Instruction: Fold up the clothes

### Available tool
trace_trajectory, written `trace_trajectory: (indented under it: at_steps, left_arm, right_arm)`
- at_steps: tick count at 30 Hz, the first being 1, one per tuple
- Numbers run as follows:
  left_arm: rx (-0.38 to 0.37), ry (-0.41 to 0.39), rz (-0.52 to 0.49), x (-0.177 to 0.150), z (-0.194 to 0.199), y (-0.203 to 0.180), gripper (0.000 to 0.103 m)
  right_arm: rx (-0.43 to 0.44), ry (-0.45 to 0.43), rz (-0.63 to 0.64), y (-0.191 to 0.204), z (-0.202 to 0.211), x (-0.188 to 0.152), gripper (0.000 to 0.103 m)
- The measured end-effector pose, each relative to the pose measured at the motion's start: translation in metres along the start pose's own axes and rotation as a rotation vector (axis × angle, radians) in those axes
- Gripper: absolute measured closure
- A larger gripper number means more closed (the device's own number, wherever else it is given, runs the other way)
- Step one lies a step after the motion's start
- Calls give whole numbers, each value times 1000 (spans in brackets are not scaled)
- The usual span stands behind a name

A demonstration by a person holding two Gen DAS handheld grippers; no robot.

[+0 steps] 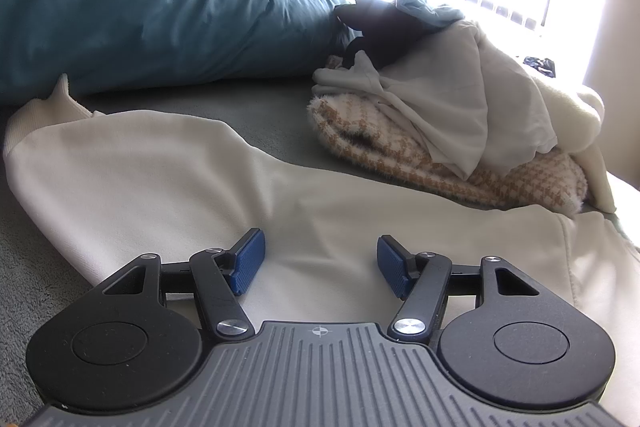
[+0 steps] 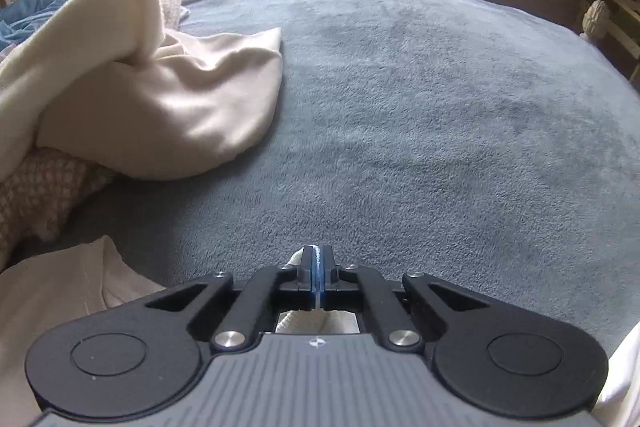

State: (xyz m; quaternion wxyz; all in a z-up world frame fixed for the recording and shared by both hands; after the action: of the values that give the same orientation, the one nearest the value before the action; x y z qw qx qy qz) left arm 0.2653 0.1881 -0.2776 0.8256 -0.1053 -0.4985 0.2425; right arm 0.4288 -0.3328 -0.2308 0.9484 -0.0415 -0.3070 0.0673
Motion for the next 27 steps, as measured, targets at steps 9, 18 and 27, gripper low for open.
trace_trajectory:
  at_steps: [9,18,27]
  left_arm:
    - [1,-1,-1,0,0,0,41]
    - [6,-1,-7,-1,-1,-1,41]
    - [4,-1,-6,-1,-1,-1,41]
  right_arm:
    - [-81,-42,-80,-5,-26,-7,103]
    - [-66,-100,-167,-16,-28,0,100]
    - [54,-83,-189,-37,32,-21,100]
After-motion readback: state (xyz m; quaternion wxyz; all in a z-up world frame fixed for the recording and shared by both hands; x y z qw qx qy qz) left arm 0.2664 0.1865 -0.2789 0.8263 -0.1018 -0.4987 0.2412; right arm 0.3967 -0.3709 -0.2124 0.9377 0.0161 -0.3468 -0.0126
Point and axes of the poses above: each gripper's, at about its wrist camera, not at the fingertips, and z roughly against the way its jaws point, y to its left, x to its top, the point moved 4 cm from there along -z, roughly the way its jaws point, and after that the axes turned 14 degrees about z, right-handed, at the moved point
